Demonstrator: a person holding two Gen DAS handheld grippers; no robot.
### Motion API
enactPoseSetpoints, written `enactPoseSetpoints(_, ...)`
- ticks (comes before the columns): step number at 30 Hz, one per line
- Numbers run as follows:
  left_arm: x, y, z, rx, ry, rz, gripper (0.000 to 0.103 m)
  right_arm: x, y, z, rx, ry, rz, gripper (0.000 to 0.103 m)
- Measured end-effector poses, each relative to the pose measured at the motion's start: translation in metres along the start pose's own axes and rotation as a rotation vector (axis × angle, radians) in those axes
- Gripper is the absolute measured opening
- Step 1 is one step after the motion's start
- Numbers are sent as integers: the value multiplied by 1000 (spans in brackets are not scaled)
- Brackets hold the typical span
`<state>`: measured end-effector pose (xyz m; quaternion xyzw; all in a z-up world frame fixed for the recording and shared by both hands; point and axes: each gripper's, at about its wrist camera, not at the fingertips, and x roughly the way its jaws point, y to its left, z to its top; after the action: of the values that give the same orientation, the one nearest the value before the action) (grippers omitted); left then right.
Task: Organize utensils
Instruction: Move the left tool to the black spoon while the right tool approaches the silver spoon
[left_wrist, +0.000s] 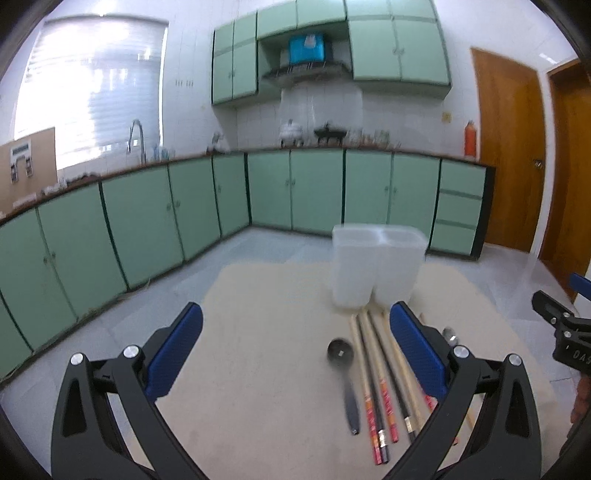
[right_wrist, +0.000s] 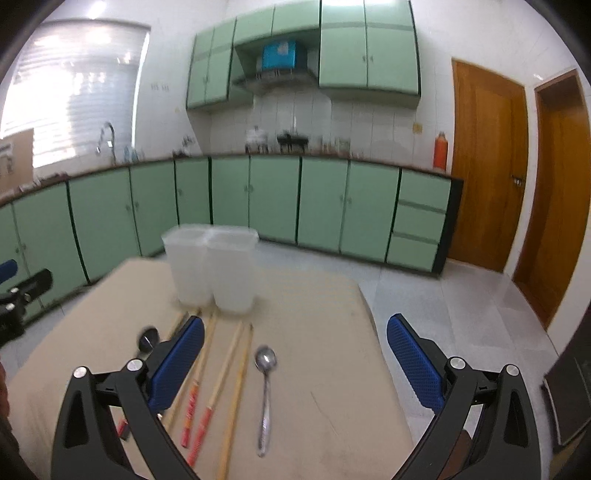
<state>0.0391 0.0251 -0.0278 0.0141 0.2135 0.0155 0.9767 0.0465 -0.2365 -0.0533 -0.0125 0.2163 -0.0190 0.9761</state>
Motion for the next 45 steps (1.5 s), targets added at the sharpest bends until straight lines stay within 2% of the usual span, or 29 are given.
enactPoseSetpoints(3, 25, 3, -4, 3, 82, 7, 98, 22, 4, -2, -21, 72, 1, 95)
enactPoseSetpoints(6, 55, 0, -7, 30, 185, -8, 98, 49, 13, -5, -65, 158, 15, 87)
enactPoseSetpoints(9, 80, -7, -15, 38, 250, -23, 98, 74, 16, -9, -71, 224, 39, 83)
enactPoseSetpoints(12, 105, -11, -19, 21, 329, -43, 98, 96, 17, -13, -64, 293, 63, 75)
enactPoseSetpoints(20, 150, -25, -26, 12, 450, -43, 98, 143, 8, -27, -4, 461, 149, 64)
enactPoseSetpoints(24, 162, -29, -28, 7, 487, -45, 98, 156, 13, -25, -3, 505, 192, 63)
enactPoseSetpoints(31, 177, -31, -30, -18, 530, -60, 98, 176, 9, -23, 25, 561, 191, 52)
enactPoseSetpoints(38, 188, -30, -38, -28, 561, -64, 98, 184, 4, -29, 38, 593, 208, 49)
enactPoseSetpoints(45, 194, -26, -38, -22, 569, -48, 98, 184, 5, -31, 22, 587, 206, 48)
